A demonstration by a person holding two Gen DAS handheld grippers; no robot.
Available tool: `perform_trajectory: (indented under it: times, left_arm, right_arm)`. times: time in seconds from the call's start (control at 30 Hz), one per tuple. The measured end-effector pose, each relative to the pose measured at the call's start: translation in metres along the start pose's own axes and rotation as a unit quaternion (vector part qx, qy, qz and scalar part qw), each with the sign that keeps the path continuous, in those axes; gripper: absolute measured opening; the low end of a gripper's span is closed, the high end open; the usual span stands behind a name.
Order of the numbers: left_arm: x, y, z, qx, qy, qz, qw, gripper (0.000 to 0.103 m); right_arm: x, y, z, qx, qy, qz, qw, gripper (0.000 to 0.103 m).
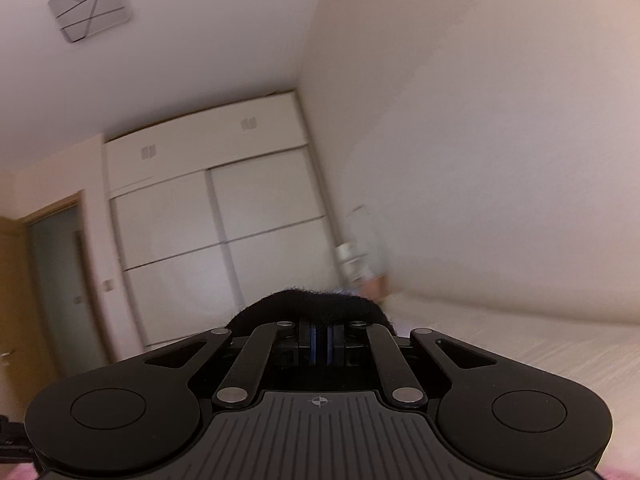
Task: Fold clothes
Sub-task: 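Carry the black cardigan with both grippers over to the pink bed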
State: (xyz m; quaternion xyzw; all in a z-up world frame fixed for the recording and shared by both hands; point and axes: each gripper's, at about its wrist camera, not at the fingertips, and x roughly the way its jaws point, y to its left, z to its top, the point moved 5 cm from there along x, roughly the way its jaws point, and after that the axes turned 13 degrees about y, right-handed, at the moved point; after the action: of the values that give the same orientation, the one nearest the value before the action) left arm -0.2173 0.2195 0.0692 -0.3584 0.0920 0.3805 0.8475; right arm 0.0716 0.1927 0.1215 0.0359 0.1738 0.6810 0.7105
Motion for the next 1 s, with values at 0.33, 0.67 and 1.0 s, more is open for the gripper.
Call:
perform_trajectory:
  times: [0.33,0.67,1.0]
  left_arm:
    - [-0.109,0.140,0.007,-0.160,-0.065,0.104,0.9794,0.006]
    - [-0.133,0.308,-0.038,-0.326,0.063,0.290,0.8976,0.015]
    - [-0.111,0.293,-0.137,-0.291,0.185,0.327,0.8802,0.015]
  right_arm:
    - [0.114,0.186,0.008,-0.076,0.087,0.160,0.980,0.004]
    - [0.216,0.346,-0.095,-0.234,0.368,0.221,0.872,0.057]
    - [0.127,0.244,-0.216,-0.226,0.485,0.174,0.827,0.057]
